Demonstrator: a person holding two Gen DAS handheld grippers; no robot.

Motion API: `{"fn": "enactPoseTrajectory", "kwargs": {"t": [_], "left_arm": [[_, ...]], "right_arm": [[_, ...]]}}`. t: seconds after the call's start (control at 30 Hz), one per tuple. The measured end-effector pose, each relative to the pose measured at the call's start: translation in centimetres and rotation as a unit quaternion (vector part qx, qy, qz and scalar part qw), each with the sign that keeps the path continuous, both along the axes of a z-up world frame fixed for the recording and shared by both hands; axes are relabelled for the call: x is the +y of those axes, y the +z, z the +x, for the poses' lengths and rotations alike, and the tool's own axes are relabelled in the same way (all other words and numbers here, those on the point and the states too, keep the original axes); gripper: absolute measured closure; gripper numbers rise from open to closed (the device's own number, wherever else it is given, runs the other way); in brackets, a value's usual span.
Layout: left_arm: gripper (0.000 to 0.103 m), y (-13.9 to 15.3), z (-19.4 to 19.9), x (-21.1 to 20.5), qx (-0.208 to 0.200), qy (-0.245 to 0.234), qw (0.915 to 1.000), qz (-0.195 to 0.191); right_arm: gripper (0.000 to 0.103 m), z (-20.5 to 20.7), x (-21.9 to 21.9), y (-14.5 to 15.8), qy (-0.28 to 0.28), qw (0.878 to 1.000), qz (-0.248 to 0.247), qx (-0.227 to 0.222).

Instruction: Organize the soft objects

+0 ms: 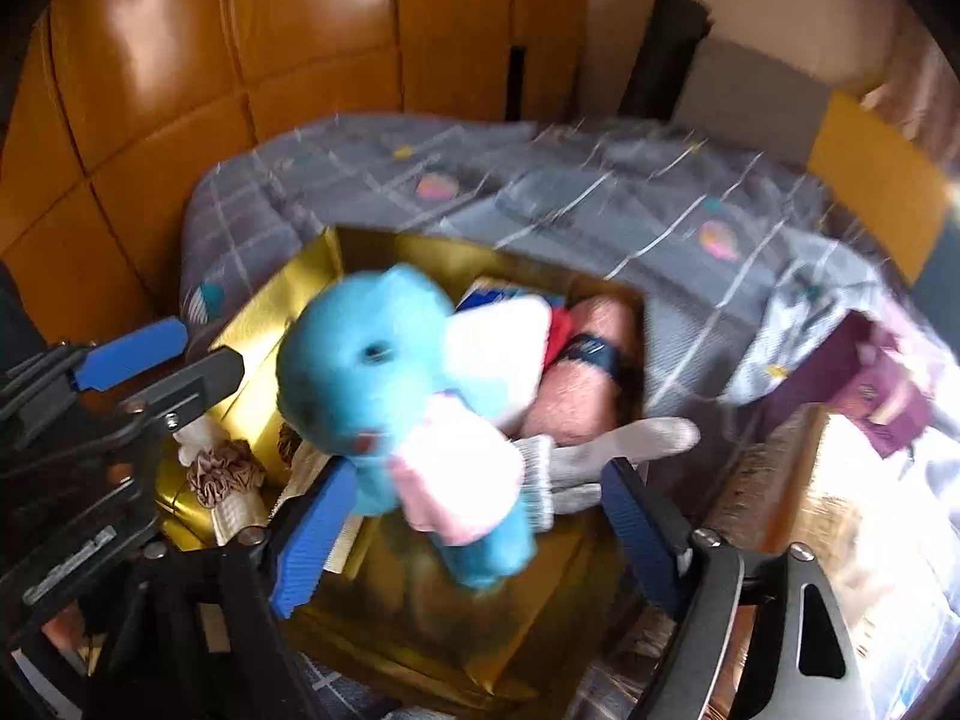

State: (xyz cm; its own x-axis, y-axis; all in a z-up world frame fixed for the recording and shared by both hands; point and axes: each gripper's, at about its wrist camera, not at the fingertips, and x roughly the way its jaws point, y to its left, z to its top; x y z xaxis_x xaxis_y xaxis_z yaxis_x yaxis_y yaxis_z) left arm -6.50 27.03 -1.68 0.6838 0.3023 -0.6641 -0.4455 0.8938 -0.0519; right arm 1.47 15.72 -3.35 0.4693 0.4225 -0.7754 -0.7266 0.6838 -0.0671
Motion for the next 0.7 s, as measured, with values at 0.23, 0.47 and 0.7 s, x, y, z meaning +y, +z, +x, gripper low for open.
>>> {"fn": "enactPoseTrajectory", "kwargs": {"t": [0.23,0.47,0.7], "left_arm": [[0.041,1.6,-1.3,-3.1,-0.051,0.009,0.9984,0.022],[0.041,1.5,-0.8,-5.3,-0.036,0.005,0.9989,0.029],[0.041,1.6,-1.0,-5.9,-0.040,0.003,0.9985,0.036]], "right_arm": [[0.004,-1.5,-4.9,2.3,-0.111,0.990,0.062,-0.062],[0.002,-2.5,-8.3,1.4,-0.177,0.979,0.064,-0.080],[0.002,-2.5,-9.5,1.4,-0.188,0.976,0.074,-0.079]]}}
